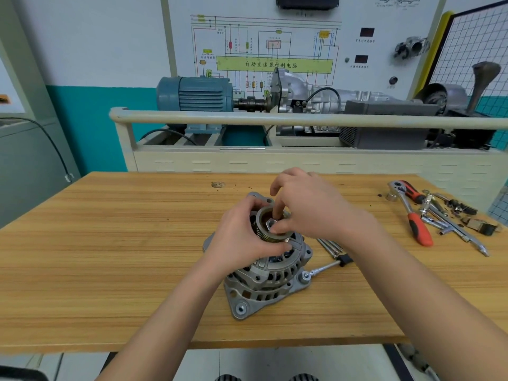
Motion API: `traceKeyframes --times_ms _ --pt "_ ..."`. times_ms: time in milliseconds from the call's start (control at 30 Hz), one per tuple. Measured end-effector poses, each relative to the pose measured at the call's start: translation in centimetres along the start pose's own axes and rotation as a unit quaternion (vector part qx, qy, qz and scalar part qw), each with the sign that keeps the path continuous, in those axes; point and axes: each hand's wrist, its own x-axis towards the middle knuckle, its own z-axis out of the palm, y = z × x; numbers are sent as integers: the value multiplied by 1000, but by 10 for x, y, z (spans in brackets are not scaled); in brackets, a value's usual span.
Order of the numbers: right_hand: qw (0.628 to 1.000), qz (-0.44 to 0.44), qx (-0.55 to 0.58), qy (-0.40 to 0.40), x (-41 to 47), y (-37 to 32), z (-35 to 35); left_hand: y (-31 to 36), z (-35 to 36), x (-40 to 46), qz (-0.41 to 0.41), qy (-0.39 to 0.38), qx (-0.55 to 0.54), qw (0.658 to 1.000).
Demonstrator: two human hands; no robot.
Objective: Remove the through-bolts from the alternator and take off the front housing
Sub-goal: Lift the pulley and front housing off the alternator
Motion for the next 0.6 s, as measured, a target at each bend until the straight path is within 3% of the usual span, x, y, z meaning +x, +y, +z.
traceKeyframes --times_ms 100,367,600 --pt "999 4 -51 -6 0 -7 4 2 2 0 -1 5 24 1000" --pt "995 -87 -55 -18 0 -1 1 1 2 0 -11 16 20 1000" --pt "986 -133 -97 13 -4 3 5 -4 -7 7 -11 -43 -2 999"
